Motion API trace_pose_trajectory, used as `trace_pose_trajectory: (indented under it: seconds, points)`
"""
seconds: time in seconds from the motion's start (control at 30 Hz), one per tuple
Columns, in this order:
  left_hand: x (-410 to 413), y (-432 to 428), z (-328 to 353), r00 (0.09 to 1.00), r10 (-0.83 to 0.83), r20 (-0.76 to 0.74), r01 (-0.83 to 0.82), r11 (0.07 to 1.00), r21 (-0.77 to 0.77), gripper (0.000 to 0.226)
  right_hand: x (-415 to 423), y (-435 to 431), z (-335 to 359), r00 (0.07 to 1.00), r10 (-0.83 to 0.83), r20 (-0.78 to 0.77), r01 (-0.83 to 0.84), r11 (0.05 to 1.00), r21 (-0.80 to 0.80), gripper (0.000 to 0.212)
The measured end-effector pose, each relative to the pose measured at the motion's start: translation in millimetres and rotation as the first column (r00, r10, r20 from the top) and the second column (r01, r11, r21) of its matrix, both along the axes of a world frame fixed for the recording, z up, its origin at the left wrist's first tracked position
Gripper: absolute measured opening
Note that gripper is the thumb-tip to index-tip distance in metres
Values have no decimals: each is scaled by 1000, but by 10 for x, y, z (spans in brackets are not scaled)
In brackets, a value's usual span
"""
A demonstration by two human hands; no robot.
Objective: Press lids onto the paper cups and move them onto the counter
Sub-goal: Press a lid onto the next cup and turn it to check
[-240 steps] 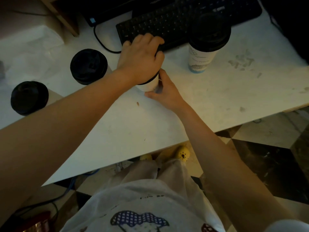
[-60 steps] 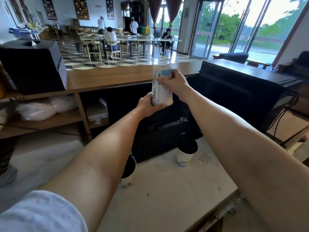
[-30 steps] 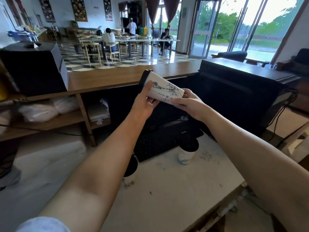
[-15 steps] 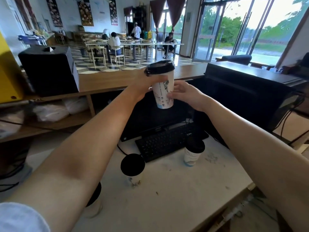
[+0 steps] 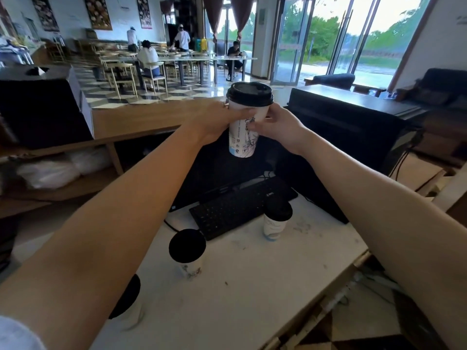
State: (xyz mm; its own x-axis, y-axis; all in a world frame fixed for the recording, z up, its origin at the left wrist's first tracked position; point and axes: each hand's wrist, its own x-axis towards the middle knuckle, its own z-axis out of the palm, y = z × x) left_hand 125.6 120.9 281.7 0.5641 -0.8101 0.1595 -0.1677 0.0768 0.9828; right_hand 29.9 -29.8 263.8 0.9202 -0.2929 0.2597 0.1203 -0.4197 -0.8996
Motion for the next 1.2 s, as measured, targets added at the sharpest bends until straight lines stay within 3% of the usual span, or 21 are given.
trace_pose_trajectory:
  seconds: [0.33, 0.43, 0.63, 0.83, 1.2]
  points:
    - [-564, -482, -538, 999, 29, -25, -26, 993, 114, 26, -547, -413, -555, 989, -129, -70, 128, 992, -23, 70]
    - [-762, -627, -825, 997, 40, -63, -31, 989, 147, 35, -785, -513, -837, 985, -141, -96, 142, 990, 9, 68]
    - [-1147, -695, -1532, 989, 94, -113, -62, 963, 262, 75, -1232, -521, -1549, 981, -130, -141, 146, 982, 116, 66]
    - [-1487, -702, -2160, 969, 155, -192, -88, 945, 316, 62, -1527, -532, -2269, 968, -142, -207, 177, 971, 160, 69]
    - [-1743, -1054, -2800, 944, 223, -244, -116, 914, 388, 78, -1682, -813, -2943, 940, -92, -329, 172, 959, 223, 79]
